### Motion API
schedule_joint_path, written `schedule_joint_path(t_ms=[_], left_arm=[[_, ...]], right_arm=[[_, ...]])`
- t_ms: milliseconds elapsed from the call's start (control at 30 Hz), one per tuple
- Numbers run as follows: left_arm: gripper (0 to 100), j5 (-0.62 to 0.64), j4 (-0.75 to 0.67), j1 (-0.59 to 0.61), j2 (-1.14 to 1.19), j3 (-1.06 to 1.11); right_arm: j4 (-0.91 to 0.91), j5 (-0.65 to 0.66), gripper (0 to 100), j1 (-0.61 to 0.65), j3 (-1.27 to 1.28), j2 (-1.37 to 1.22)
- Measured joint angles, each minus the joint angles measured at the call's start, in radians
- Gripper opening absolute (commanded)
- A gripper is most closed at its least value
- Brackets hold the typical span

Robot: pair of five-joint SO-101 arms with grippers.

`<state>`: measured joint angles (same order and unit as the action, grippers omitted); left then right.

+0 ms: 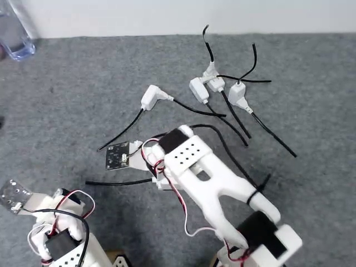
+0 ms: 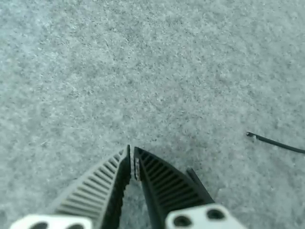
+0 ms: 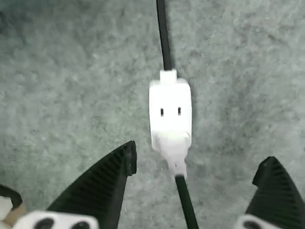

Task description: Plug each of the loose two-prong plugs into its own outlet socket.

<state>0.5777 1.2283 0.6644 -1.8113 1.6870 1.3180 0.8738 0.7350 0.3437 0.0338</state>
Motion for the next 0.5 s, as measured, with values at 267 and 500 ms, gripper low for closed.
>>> schedule_joint_path(t_ms=[267,500], left_arm=[[1,0.0,0.0,0.0,0.0,0.0],[1,0.0,0.0,0.0,0.0,0.0]], right_arm=[[-0.063,-0.021,37.0,0.003,-0.025,-0.203],[-0.13,-0.021,37.0,0.003,-0.031,-0.305]])
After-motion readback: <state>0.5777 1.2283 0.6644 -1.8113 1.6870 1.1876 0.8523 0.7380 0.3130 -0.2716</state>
